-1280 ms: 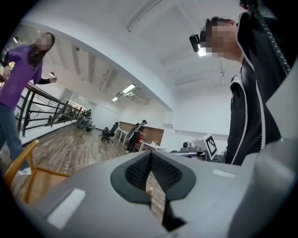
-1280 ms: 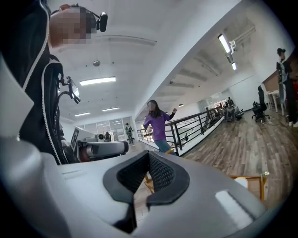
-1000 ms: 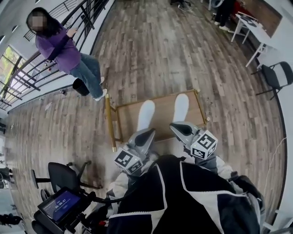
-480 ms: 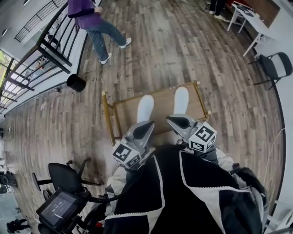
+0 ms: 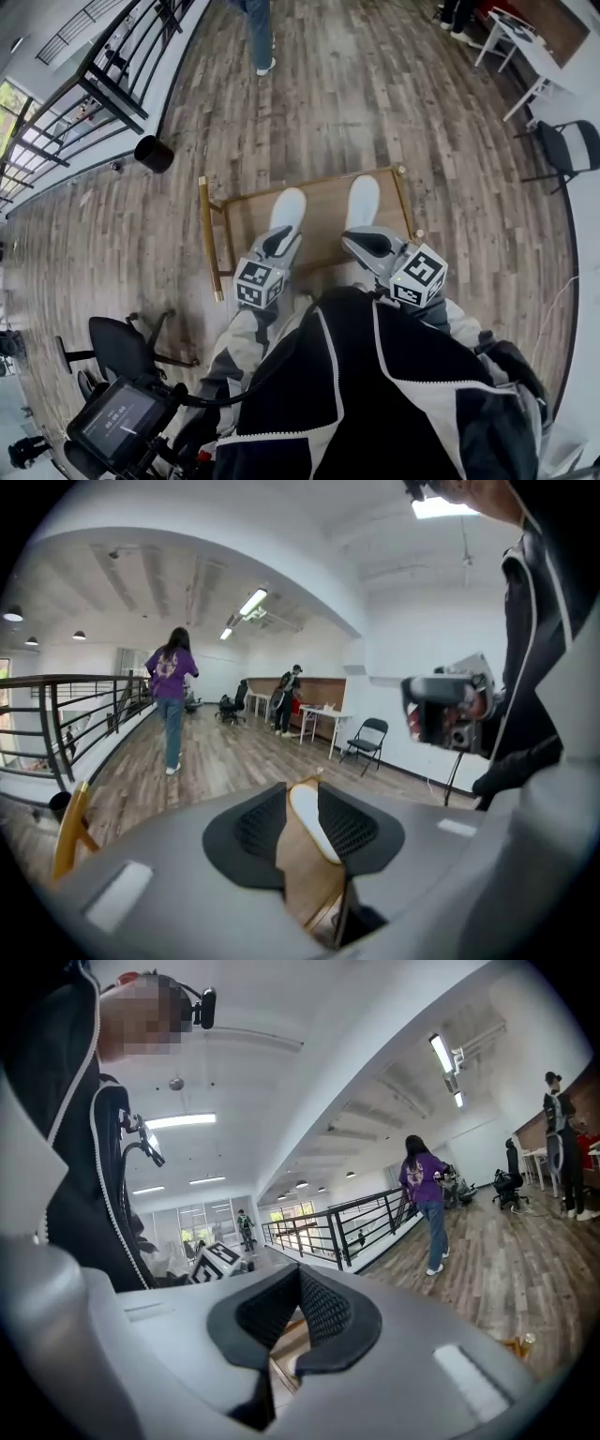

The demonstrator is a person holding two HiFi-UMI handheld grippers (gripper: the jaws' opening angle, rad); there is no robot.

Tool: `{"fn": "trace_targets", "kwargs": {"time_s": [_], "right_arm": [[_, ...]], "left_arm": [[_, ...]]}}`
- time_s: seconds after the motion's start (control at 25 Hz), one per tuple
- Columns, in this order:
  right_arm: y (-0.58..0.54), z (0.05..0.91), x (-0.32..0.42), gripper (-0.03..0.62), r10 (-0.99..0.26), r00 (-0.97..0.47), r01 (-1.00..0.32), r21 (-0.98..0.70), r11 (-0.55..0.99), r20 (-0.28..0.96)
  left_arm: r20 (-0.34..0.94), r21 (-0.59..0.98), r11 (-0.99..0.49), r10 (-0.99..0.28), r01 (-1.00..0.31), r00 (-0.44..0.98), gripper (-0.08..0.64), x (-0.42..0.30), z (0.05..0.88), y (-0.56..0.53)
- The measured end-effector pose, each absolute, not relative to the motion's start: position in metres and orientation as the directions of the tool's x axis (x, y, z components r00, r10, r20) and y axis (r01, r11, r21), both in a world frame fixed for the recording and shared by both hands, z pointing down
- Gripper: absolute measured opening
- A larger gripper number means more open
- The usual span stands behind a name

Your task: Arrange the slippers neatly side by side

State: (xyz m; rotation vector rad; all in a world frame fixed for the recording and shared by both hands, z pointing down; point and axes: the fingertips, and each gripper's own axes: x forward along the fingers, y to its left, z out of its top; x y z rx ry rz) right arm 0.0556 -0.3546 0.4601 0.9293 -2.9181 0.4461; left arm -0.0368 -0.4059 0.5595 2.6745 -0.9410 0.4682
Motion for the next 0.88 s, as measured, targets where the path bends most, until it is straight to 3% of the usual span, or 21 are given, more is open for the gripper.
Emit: {"fn": "trace_targets", "kwargs": {"time_s": [0.16,0.36,0.48,0.8,0.88], "right_arm": [[-0.346,0.469,0.082,0.005,-0.586,-0.796,-0.605,-0.253,0.755,0.151],[-0.343,0.473,0.111,0.005,-0.634,-0.751,-0.659,-0.247,0.710,0.184],[-0.337,0.475,0.129,0.005,-0.662,-0.722,-0.691,-0.244,0.680,0.201],[-0.318,0.478,0.157,0.005,-0.721,-0.655,-0.755,-0.241,0.610,0.228],[-0.317,0.479,0.158,0.005,-0.723,-0.652,-0.758,-0.242,0.606,0.229]], "left_arm": [[0.560,0.184,-0.660,-0.538,-0.728,0.630,0.173,-0.047,0.647,-0.438],[0.761,0.112,-0.628,-0.445,-0.771,0.473,0.266,-0.062,0.734,-0.458],[0.822,0.090,-0.607,-0.403,-0.790,0.403,0.282,-0.066,0.765,-0.463],[0.862,0.062,-0.590,-0.375,-0.805,0.341,0.281,-0.071,0.789,-0.466],[0.872,0.051,-0.581,-0.371,-0.812,0.320,0.201,-0.076,0.792,-0.468]]}}
